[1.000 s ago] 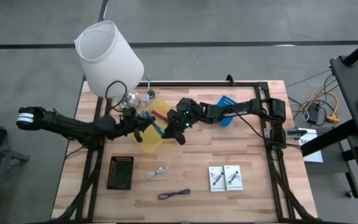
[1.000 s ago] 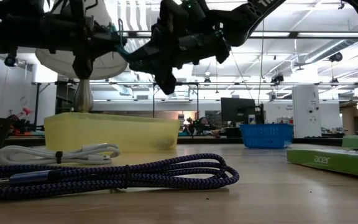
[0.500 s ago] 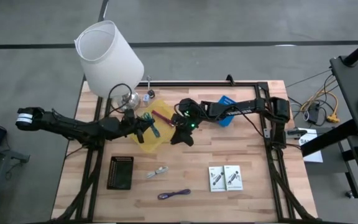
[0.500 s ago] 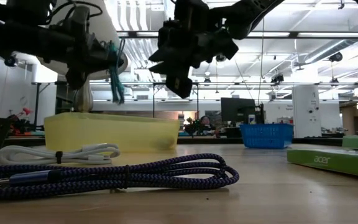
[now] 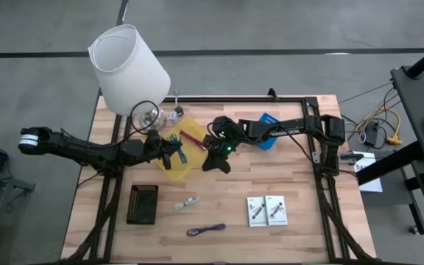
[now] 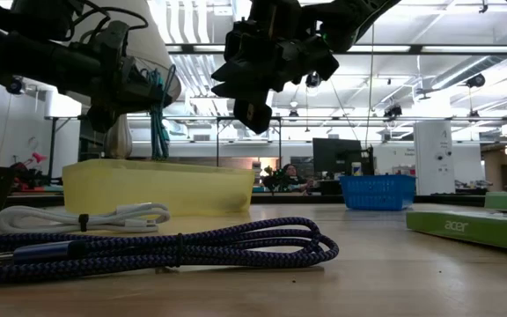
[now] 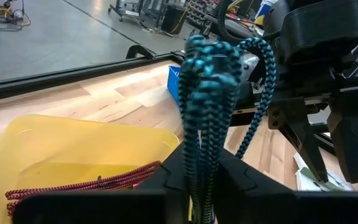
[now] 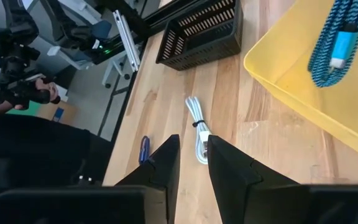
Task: Pick and place items into bin
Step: Put the light blue charger cable into the yellow bin
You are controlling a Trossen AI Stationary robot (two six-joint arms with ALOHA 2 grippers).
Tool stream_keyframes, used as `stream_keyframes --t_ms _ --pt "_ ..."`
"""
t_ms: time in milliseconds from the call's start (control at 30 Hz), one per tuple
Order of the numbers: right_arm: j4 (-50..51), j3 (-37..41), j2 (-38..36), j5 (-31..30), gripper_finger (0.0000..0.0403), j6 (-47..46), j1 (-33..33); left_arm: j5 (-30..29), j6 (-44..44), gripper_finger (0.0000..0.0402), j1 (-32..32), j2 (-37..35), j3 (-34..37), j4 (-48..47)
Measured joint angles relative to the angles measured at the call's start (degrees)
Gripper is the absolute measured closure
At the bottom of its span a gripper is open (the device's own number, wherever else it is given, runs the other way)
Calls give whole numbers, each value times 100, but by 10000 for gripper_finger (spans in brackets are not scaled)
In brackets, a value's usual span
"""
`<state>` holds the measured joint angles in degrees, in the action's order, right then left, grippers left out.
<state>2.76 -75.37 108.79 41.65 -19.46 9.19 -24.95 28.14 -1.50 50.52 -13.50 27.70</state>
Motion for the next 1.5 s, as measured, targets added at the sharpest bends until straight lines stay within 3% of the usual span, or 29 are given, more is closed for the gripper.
stream_keyframes --t_ms 333,567,667,767,1067,1500 --pt "0 0 0 -2 335 17 2 -27 -3 241 0 0 0 26" --pt "0 0 0 -2 336 13 2 -702 -44 172 0 0 0 8" --pt "0 0 0 16 333 11 0 -1104 -63 167 0 0 0 4" --pt "0 0 0 32 330 -2 -1 -1138 -300 166 -4 0 0 2" --pt "1 2 0 44 326 -3 -1 -109 -789 166 -4 -225 -88 -225" --pt "-11 -21 0 46 325 116 -2 48 -450 166 81 -639 -1515 -4011"
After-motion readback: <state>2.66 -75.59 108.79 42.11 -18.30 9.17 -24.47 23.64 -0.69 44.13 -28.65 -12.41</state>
